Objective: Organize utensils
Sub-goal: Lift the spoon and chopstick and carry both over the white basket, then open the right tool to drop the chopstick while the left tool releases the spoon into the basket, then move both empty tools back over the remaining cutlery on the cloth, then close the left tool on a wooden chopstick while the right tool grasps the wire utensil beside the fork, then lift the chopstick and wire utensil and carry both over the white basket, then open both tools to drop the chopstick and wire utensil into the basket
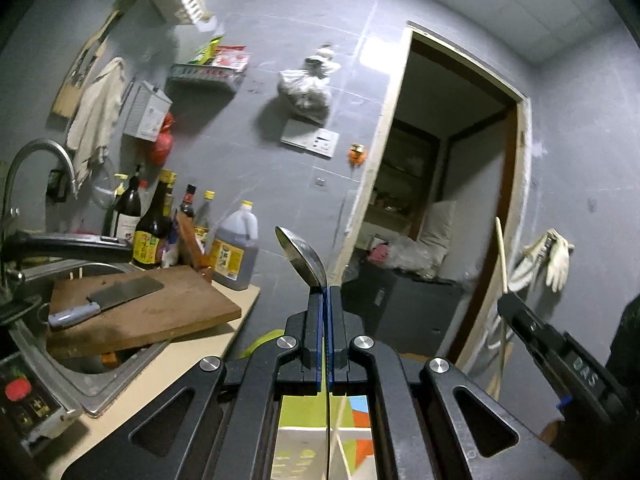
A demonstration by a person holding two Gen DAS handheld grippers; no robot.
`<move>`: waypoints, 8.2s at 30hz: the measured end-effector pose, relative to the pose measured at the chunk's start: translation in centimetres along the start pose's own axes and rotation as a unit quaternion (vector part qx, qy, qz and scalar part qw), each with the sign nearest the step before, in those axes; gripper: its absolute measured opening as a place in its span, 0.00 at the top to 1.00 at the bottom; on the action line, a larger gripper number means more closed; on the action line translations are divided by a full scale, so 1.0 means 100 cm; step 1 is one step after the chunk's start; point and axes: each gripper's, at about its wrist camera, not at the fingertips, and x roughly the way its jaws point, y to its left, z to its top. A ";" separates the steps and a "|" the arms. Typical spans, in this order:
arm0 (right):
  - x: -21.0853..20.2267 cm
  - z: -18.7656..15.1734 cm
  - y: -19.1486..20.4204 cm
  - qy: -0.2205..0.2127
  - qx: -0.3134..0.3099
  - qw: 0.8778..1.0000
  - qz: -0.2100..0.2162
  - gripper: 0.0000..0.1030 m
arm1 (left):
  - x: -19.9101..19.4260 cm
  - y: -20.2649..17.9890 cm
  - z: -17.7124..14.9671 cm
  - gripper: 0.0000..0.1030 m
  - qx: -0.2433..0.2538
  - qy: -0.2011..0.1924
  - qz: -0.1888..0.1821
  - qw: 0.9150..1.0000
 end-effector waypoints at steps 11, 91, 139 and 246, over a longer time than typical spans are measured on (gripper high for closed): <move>0.014 -0.030 -0.009 0.024 -0.017 0.999 -0.032 0.97 | 0.010 -0.005 -0.020 1.00 0.018 0.004 0.030 0.999; -0.112 -0.020 -0.199 0.256 -0.041 0.944 -0.204 0.18 | 0.035 -0.215 -0.147 0.33 0.142 0.272 -0.111 0.945; -0.046 -0.063 -0.265 0.436 0.151 0.871 -0.166 0.83 | 0.118 -0.191 -0.182 0.98 0.054 0.463 -0.066 0.882; 0.016 -0.054 -0.006 0.188 -0.053 0.981 -0.004 0.86 | 0.024 0.008 -0.056 0.97 0.004 0.081 -0.006 0.997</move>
